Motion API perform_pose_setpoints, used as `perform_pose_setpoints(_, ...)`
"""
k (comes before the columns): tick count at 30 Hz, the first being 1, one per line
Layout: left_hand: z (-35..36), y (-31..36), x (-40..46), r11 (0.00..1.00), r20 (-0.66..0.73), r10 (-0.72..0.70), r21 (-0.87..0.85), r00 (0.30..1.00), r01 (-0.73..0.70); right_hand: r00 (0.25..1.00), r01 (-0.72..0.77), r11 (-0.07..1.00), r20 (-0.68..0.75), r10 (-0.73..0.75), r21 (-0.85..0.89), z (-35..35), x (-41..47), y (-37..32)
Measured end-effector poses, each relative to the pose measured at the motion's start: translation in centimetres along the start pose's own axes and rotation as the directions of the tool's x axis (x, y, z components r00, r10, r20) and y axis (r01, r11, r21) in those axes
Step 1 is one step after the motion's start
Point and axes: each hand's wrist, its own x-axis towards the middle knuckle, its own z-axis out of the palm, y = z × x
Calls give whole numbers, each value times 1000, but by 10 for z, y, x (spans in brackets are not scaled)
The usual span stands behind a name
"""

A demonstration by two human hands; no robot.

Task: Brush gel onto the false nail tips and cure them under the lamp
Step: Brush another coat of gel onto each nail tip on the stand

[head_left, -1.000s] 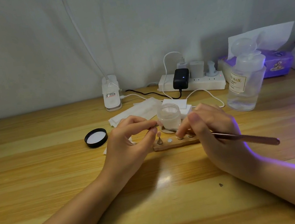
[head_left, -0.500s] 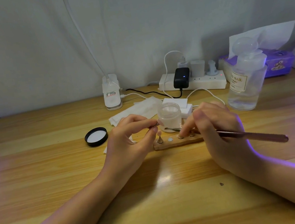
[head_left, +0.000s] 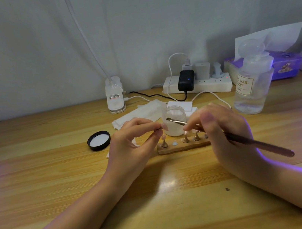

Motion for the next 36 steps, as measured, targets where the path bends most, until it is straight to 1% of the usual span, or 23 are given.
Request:
perform_pose_setpoints(3, 1, -2, 1, 1000, -24, 16, -4, 1000, -16, 999, 19, 1000, 49, -18, -9, 3, 0, 0)
perform_pose_setpoints(6, 1, -5, 1, 999, -38, 54, 0, 998, -54, 1000, -5, 1000, 20, 5, 1, 0, -2, 1)
perform_pose_setpoints(10, 0, -6, 0, 996, -51, 85, -3, 995, -85, 997, -80, 996, -7, 81, 36, -3, -3, 0)
perform_pose_setpoints(13, 1, -5, 1, 997, -62, 82, -1, 995, -83, 1000, -2, 999, -27, 4, 39, 0, -1, 0)
perform_pose_setpoints(16, 2, -5, 2, 998, -61, 68, -11, 996, -69, 994, 105, 994, 0, -105, -3, 3, 0, 2)
perform_pose_setpoints(19, 2, -5, 2, 997, -57, 72, -36, 996, -74, 987, 158, 987, 27, -157, -37, 4, -1, 3)
perform_pose_setpoints(21, 2, -5, 2, 996, -58, 75, -40, 996, -77, 993, 117, 992, 22, -116, -36, 3, -2, 3)
perform_pose_setpoints(24, 2, -5, 2, 998, -61, 59, -30, 996, -61, 999, -53, 998, -6, 53, 26, -1, -2, 4)
perform_pose_setpoints(25, 2, -5, 2, 998, -59, 57, -28, 997, -58, 996, -94, 995, -9, 94, 46, -2, -2, 5)
perform_pose_setpoints(26, 2, -5, 2, 998, -57, 56, -27, 997, -57, 995, -102, 993, -11, 103, 52, -2, -1, 5)
perform_pose_setpoints(27, 2, -5, 2, 998, -57, 54, -27, 997, -56, 997, -74, 996, -12, 74, 43, -2, 0, 4)
perform_pose_setpoints(30, 2, -5, 2, 998, -67, 57, -22, 996, -59, 994, 106, 994, 16, -105, -30, 2, -1, 1)
perform_pose_setpoints(32, 1, -5, 2, 998, -66, 65, -10, 996, -65, 989, 146, 988, 33, -144, -54, 4, -1, 1)
perform_pose_setpoints(34, 1, -5, 2, 998, -64, 60, -5, 996, -60, 997, 72, 997, 20, -72, -37, 3, -2, 2)
perform_pose_setpoints(36, 2, -5, 2, 998, -60, 58, -4, 996, -59, 998, -56, 998, 6, 55, 14, 0, -1, 4)
